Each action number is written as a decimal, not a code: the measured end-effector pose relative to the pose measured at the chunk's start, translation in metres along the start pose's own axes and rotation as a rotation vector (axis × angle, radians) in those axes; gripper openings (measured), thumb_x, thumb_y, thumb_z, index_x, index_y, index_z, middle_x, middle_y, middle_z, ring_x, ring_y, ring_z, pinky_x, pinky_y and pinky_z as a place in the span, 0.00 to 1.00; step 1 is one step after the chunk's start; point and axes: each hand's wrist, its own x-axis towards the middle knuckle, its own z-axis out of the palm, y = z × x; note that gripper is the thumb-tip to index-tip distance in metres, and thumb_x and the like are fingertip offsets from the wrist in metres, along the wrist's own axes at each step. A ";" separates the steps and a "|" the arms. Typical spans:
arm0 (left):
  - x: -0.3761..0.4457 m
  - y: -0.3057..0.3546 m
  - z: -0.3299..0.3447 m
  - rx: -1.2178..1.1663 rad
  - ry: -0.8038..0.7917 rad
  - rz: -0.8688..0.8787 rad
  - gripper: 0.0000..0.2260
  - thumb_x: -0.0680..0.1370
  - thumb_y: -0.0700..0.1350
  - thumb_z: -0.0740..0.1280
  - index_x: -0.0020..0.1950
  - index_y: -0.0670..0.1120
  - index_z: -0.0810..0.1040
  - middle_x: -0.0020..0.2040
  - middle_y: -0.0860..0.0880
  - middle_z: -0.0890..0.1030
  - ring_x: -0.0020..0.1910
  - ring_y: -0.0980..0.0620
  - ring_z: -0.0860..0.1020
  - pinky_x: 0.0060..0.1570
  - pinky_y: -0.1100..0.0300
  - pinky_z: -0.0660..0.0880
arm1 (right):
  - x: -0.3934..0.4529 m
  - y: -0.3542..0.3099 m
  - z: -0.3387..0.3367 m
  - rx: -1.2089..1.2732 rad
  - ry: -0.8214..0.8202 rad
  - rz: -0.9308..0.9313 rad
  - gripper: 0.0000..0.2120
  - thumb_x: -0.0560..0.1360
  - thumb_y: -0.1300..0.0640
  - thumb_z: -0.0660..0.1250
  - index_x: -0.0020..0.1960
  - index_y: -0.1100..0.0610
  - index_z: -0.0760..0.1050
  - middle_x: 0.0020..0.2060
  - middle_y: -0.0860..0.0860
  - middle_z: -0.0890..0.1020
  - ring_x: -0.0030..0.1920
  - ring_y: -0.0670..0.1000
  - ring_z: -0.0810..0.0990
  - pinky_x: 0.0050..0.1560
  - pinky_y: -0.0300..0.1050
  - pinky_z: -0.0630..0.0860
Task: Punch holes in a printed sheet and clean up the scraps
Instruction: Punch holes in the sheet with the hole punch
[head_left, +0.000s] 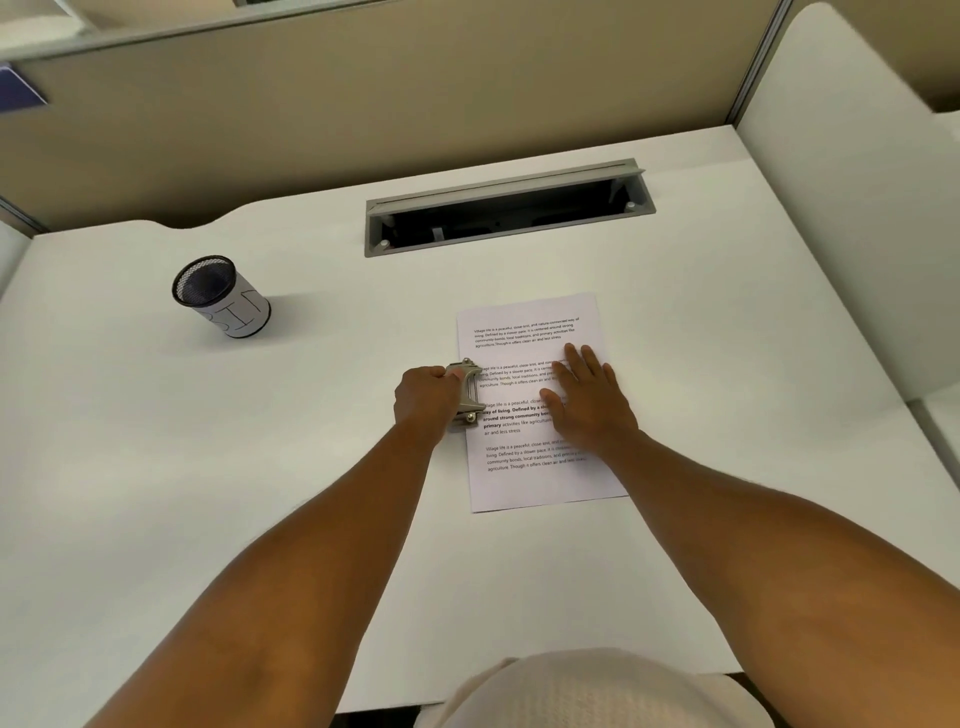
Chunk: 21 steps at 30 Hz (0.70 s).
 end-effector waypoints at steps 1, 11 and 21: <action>0.000 0.000 -0.001 0.007 -0.002 -0.005 0.11 0.74 0.52 0.67 0.37 0.46 0.79 0.33 0.49 0.77 0.34 0.46 0.72 0.31 0.61 0.66 | -0.002 0.001 0.000 0.009 0.007 0.000 0.27 0.81 0.45 0.51 0.77 0.55 0.57 0.79 0.52 0.49 0.78 0.52 0.43 0.78 0.53 0.44; -0.020 -0.012 0.001 -0.058 0.059 -0.035 0.29 0.76 0.61 0.66 0.72 0.45 0.71 0.69 0.47 0.75 0.66 0.46 0.75 0.54 0.60 0.68 | -0.019 0.009 0.001 0.058 0.049 0.008 0.26 0.80 0.46 0.53 0.74 0.58 0.60 0.78 0.53 0.53 0.78 0.54 0.47 0.77 0.53 0.48; -0.057 -0.037 0.006 -0.154 0.071 -0.086 0.37 0.70 0.64 0.72 0.69 0.42 0.69 0.61 0.45 0.78 0.60 0.47 0.77 0.47 0.60 0.67 | -0.039 0.010 0.002 0.048 0.055 0.033 0.26 0.81 0.45 0.52 0.74 0.57 0.61 0.78 0.54 0.53 0.78 0.54 0.47 0.77 0.53 0.49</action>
